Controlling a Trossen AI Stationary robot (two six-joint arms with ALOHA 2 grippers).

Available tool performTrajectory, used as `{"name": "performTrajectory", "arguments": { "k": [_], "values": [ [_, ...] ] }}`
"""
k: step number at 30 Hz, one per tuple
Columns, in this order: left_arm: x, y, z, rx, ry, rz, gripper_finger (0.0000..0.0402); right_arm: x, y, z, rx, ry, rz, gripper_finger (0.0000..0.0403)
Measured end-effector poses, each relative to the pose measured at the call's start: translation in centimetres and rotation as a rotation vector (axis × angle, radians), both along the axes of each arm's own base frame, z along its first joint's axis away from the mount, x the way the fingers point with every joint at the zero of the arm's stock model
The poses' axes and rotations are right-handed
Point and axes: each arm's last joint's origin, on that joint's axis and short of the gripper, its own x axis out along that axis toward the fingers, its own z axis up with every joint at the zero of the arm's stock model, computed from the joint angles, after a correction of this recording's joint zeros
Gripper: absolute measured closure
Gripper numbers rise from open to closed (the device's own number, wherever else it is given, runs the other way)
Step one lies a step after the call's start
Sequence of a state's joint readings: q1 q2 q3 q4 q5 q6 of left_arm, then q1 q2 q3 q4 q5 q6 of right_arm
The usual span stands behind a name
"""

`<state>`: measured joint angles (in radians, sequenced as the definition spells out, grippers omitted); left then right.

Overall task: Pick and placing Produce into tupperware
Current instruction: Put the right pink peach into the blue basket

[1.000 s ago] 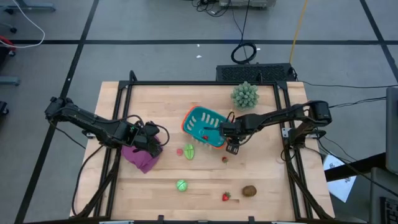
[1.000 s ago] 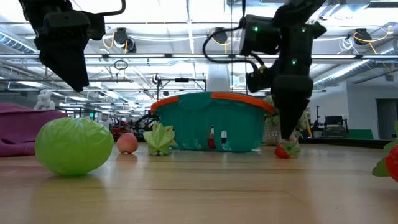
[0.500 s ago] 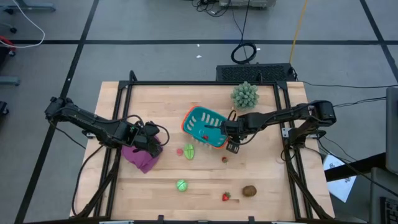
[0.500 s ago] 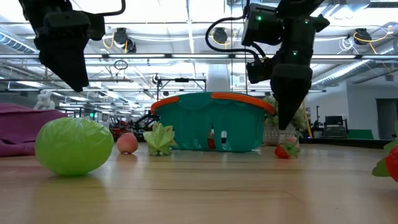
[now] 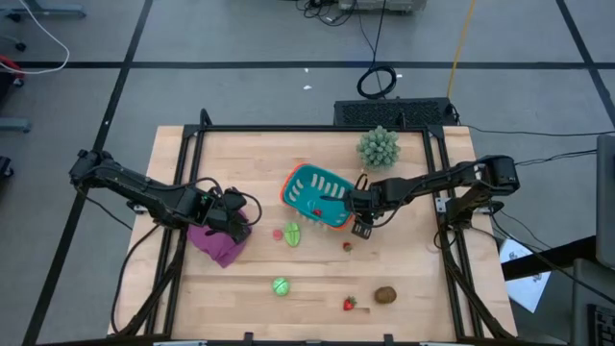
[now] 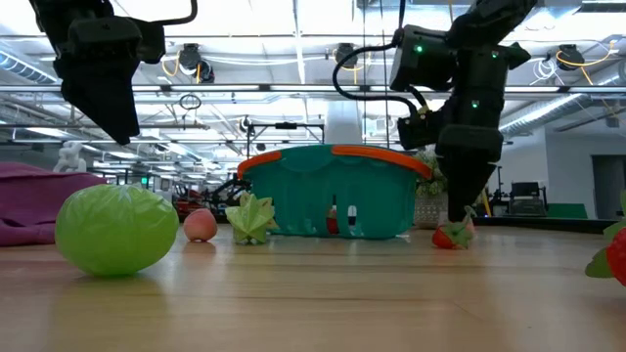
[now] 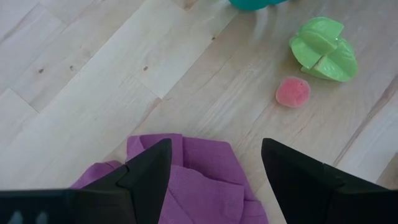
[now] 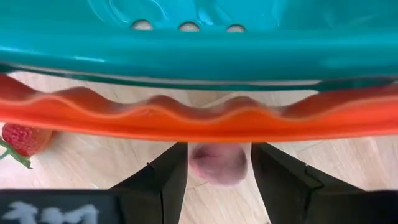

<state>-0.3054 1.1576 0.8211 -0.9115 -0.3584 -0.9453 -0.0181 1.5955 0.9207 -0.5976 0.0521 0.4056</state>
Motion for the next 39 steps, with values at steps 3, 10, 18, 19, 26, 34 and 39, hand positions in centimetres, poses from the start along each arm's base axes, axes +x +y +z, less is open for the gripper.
{"name": "performTrajectory", "arguments": {
  "k": [3, 10, 18, 19, 26, 34, 39],
  "values": [
    [0.0, 0.0, 0.0, -0.002, -0.001, 0.004, 0.0149, 0.0, 0.0, 0.0, 0.000, 0.004, 0.001, 0.0234],
    [0.0, 0.0, 0.0, -0.004, -0.001, 0.005, 0.0149, -0.4, 0.0, -0.1, 0.001, 0.046, -0.001, 0.0234],
    [0.0, 0.0, 0.0, -0.004, -0.001, 0.005, 0.0149, -0.3, 0.0, -0.1, -0.005, 0.034, 0.004, 0.0234],
    [0.0, 0.0, 0.0, -0.004, -0.001, 0.005, 0.0149, -0.3, 0.0, -0.1, -0.006, 0.035, 0.006, 0.0234],
    [0.0, 0.0, 0.0, -0.004, -0.001, 0.005, 0.0149, -0.5, -0.1, 0.5, -0.040, 0.014, 0.014, 0.0234],
    [0.0, 0.0, 0.0, -0.006, -0.003, 0.009, 0.0149, -0.9, -0.2, 2.3, -0.090, -0.060, 0.013, 0.0234],
    [0.0, 0.0, 0.0, -0.006, -0.003, 0.010, 0.0149, -1.0, -0.3, 2.1, -0.090, -0.047, 0.011, 0.0234]
  ]
}}
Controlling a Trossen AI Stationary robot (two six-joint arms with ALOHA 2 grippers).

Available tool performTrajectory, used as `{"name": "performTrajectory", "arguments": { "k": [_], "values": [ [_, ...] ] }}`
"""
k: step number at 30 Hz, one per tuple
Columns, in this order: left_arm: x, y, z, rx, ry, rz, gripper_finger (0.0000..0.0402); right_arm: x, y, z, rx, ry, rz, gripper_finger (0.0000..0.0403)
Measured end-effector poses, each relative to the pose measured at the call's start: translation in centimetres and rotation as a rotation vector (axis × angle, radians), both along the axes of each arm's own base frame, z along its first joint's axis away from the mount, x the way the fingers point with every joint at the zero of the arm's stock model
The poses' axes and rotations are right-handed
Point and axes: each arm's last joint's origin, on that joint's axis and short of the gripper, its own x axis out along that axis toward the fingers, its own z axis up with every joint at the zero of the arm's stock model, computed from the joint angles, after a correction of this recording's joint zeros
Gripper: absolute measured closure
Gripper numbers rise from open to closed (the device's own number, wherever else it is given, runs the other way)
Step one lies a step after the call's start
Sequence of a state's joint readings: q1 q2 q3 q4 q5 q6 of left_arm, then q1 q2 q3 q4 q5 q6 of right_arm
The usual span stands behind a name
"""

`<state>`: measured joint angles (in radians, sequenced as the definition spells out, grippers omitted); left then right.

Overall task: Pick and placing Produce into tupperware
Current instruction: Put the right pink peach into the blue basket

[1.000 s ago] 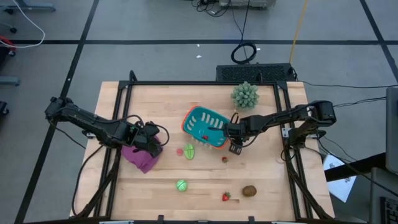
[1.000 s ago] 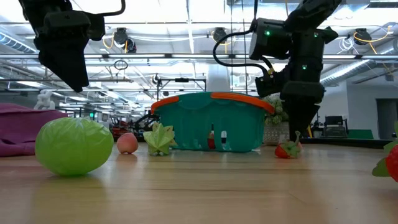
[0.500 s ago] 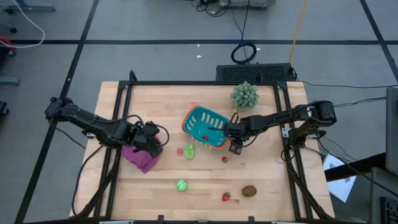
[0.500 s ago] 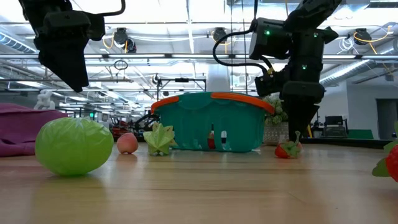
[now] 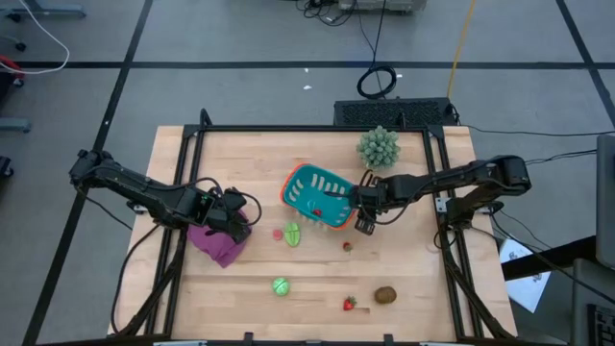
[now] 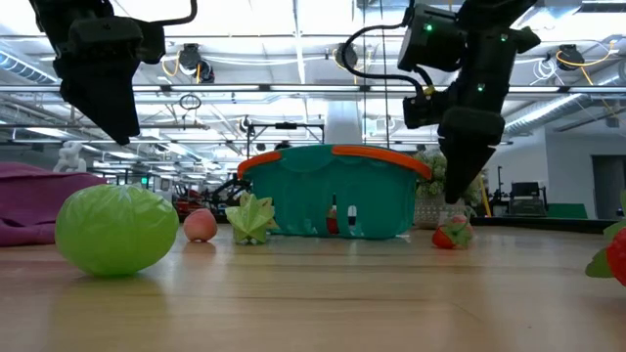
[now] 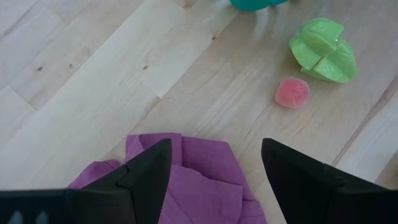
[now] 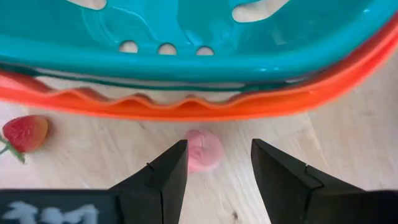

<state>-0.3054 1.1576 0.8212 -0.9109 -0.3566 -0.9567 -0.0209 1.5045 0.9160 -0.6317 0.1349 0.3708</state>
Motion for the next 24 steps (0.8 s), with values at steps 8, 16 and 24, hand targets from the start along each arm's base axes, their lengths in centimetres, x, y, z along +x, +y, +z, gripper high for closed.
{"name": "performTrajectory", "arguments": {
  "k": [8, 16, 24],
  "values": [
    [0.0, 0.0, 0.0, -0.003, -0.003, 0.004, 0.0149, -0.7, -0.4, -1.7, 0.003, -0.018, -0.016, 0.0234],
    [0.0, 0.0, 0.0, -0.023, -0.005, 0.015, 0.0149, -1.2, -0.4, -2.7, 0.008, -0.015, -0.025, 0.0234],
    [0.0, -0.1, 0.0, -0.026, -0.007, 0.016, 0.0149, -1.6, 0.0, -1.6, 0.003, -0.066, -0.012, 0.0234]
  ]
}}
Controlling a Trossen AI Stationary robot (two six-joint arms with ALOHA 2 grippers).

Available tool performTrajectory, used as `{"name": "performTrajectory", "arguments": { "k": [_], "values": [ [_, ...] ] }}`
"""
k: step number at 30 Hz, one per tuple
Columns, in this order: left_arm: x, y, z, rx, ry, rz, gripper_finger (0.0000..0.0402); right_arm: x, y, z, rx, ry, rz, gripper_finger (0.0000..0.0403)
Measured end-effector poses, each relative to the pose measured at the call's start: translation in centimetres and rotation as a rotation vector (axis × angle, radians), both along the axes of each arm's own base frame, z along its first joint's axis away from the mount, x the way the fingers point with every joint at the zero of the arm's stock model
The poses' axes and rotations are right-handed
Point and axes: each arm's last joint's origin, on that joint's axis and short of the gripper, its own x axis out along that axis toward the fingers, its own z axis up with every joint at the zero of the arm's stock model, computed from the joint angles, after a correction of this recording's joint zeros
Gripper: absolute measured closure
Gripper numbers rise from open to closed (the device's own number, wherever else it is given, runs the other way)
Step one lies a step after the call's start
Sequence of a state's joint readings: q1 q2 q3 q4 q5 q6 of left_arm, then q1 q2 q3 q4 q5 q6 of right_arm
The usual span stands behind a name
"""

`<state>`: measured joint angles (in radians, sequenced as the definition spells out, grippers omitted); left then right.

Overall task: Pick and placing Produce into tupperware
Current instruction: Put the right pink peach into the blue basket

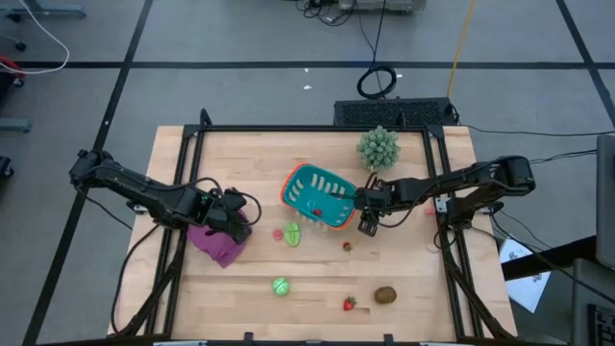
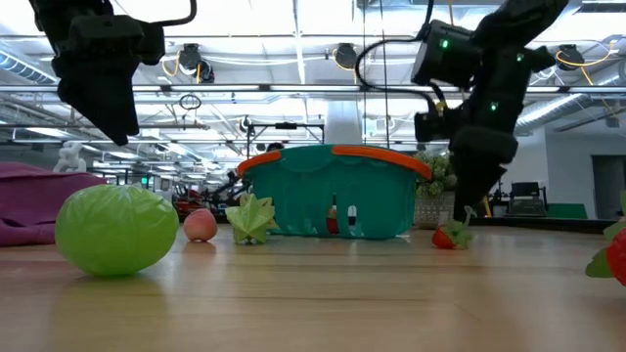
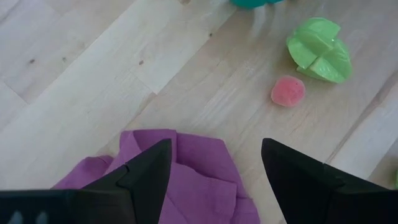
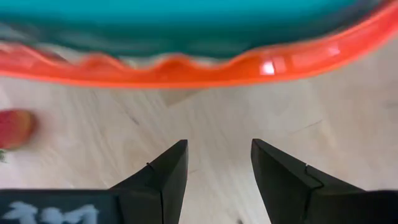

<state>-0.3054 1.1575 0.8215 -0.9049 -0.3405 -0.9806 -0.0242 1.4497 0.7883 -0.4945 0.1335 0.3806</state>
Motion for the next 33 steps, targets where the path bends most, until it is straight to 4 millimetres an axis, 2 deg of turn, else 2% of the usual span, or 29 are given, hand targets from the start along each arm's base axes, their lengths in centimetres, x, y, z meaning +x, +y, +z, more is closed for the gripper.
{"name": "performTrajectory", "arguments": {
  "k": [5, 11, 16, 26, 33],
  "values": [
    [0.3, -0.1, 0.1, -0.008, -0.030, -0.005, 0.0149, -1.6, -0.1, 2.3, -0.045, -0.024, -0.038, 0.0234],
    [0.4, -0.1, 0.1, -0.005, -0.037, -0.017, 0.0149, -4.9, -0.1, 3.7, -0.032, 0.093, -0.145, 0.0234],
    [0.4, -0.1, 0.1, 0.000, -0.036, -0.022, 0.0149, -7.1, 0.0, 4.0, -0.024, 0.246, -0.221, 0.0234],
    [0.4, -0.1, 0.2, 0.012, -0.035, -0.030, 0.0149, -10.0, 0.3, 4.2, 0.060, 0.549, -0.305, 0.0234],
    [0.4, 0.0, 0.2, 0.043, -0.037, -0.037, 0.0149, -9.9, 0.3, 3.9, 0.090, 0.587, -0.281, 0.0234]
  ]
}}
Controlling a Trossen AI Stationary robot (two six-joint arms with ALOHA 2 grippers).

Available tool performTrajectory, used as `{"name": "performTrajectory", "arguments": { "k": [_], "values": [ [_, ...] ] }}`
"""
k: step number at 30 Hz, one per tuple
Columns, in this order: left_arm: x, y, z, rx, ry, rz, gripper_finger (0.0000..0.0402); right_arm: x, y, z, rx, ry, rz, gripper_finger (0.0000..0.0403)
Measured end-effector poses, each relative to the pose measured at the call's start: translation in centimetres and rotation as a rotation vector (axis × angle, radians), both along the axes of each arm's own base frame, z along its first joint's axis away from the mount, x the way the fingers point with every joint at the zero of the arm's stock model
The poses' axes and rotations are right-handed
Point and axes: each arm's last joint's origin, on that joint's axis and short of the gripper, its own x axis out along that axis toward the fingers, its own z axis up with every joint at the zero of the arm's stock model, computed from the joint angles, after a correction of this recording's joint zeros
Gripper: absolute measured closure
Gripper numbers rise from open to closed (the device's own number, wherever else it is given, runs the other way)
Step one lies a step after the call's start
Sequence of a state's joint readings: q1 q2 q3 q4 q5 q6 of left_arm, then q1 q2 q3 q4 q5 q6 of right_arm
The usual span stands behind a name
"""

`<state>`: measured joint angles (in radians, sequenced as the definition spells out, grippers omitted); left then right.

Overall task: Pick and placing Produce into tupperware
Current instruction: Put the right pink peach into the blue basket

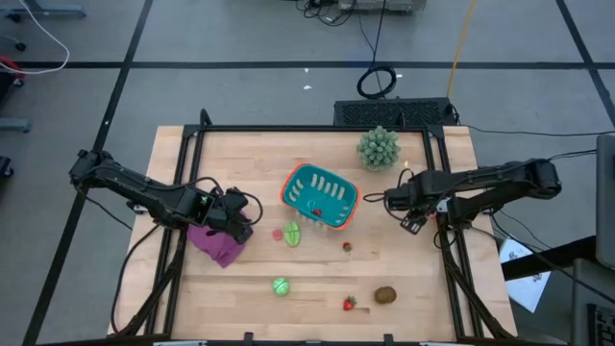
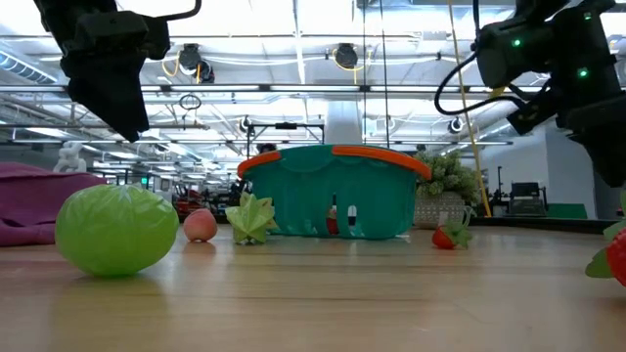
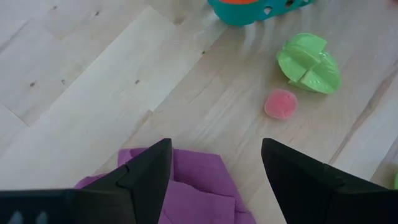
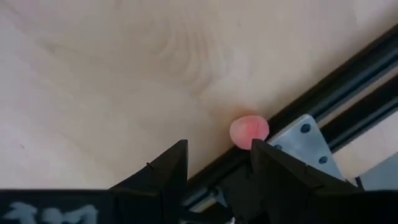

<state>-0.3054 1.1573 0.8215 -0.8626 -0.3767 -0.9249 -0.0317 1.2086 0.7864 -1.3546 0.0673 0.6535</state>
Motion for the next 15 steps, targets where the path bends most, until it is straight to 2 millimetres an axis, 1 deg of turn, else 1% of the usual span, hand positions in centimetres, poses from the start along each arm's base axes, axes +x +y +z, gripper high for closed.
{"name": "performTrajectory", "arguments": {
  "k": [6, 15],
  "values": [
    [0.0, 0.0, 0.0, 0.000, 0.000, 0.000, 0.0149, 0.4, 0.0, -0.6, 0.033, 0.042, 0.027, 0.0234],
    [0.0, 0.0, 0.0, 0.003, 0.002, -0.006, 0.0149, 1.2, 0.2, -1.9, 0.113, 0.154, 0.086, 0.0234]
  ]
}}
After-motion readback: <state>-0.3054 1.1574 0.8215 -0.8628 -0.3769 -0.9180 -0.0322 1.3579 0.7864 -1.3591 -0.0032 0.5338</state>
